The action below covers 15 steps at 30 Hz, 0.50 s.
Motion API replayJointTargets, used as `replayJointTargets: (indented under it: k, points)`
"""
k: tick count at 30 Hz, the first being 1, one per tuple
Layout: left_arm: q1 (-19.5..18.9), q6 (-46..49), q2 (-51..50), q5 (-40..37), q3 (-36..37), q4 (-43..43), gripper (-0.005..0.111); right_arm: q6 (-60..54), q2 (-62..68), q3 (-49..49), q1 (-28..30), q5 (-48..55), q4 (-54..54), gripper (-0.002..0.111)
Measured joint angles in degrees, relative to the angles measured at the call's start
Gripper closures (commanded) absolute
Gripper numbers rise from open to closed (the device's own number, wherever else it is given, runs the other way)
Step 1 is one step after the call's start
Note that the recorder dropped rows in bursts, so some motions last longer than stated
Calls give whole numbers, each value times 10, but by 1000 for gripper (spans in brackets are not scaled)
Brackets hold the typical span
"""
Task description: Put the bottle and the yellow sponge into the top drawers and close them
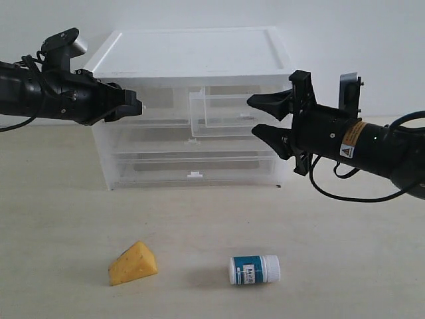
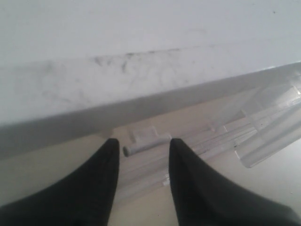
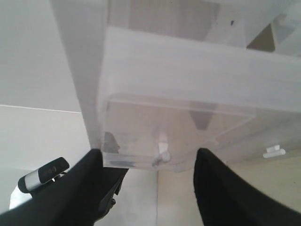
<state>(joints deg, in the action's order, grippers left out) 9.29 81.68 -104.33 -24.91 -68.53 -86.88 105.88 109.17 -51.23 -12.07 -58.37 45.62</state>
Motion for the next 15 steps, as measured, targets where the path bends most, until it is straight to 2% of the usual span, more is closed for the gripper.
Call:
replayJointTargets:
  k: [15]
  points:
    - [0, 0, -1, 0, 0, 0, 70, -3, 51, -26, 0, -71, -8, 57]
